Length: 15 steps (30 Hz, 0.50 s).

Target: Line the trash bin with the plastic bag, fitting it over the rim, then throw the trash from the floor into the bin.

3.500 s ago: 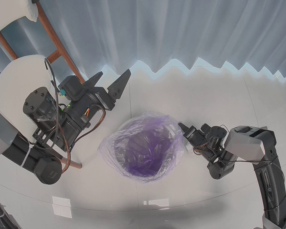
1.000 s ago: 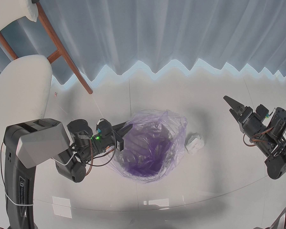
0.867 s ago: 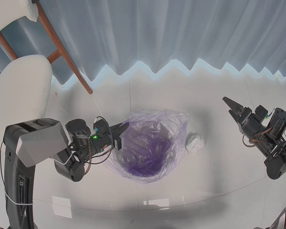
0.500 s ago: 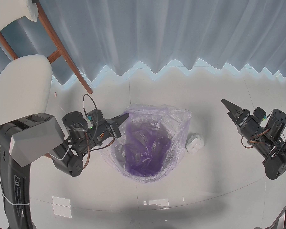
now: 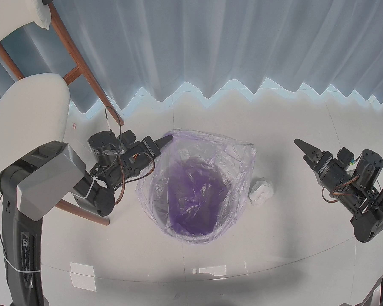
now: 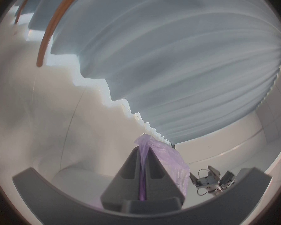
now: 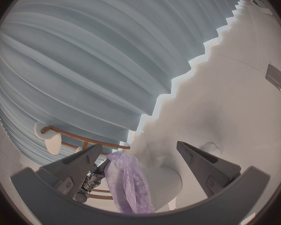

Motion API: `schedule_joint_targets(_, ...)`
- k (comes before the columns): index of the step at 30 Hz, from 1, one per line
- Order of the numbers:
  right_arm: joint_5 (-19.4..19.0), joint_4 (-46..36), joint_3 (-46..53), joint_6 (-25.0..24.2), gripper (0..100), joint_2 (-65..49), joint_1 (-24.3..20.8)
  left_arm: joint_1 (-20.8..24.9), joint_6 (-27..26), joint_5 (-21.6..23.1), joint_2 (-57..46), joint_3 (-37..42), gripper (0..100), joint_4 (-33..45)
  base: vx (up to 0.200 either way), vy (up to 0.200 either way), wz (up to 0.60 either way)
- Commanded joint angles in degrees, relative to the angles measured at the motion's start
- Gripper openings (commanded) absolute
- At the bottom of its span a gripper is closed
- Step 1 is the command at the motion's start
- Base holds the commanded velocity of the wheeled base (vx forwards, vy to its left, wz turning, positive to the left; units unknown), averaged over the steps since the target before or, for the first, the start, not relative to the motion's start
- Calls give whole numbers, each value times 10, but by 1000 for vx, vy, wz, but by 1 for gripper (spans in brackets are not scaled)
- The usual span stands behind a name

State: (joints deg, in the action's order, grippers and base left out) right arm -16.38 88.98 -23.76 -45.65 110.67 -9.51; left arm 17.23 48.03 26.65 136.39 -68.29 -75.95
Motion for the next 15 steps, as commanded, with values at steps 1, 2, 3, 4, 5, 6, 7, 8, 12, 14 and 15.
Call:
schedule_joint_targets(1, -1, 9, 5, 1, 100, 10, -2, -5, 18, 0, 26, -11, 0, 6, 0, 0, 0)
schedule_joint_targets(2, -1, 10, 5, 2, 100, 17, -2, -5, 22, 0, 41, -20, 0, 12, 0, 0, 0)
schedule_joint_targets(3, -1, 10, 6, 2, 100, 19, -2, -5, 22, 0, 49, -25, 0, 13, 0, 0, 0)
schedule_joint_targets(4, -1, 9, 6, 2, 100, 23, -2, -5, 22, 0, 57, -28, 0, 15, 0, 0, 0)
schedule_joint_targets(5, -1, 10, 6, 3, 100, 27, -2, -4, 22, -2, 67, -33, 0, 17, 0, 0, 0)
schedule_joint_targets(6, -1, 10, 6, 5, 100, 30, -2, -4, 22, -2, 78, -41, 0, 17, 0, 0, 0)
schedule_joint_targets(7, -1, 10, 6, 7, 100, 31, -2, -4, 22, -2, 88, -48, 0, 17, 0, 0, 0)
schedule_joint_targets(8, -1, 10, 6, 7, 100, 32, -2, -5, 23, -3, 98, -57, 0, 18, 0, 0, 0)
schedule_joint_targets(12, -1, 10, 6, 7, 100, 37, -2, -17, 35, -2, 127, -75, 0, 18, 0, 0, 0)
schedule_joint_targets(14, -1, 10, 6, 7, 100, 38, -2, -18, 47, -3, 136, -81, 0, 18, 0, 0, 0)
schedule_joint_targets(15, 0, 10, 6, 7, 100, 39, -2, -18, 53, -3, 137, -83, 0, 17, 0, 0, 0)
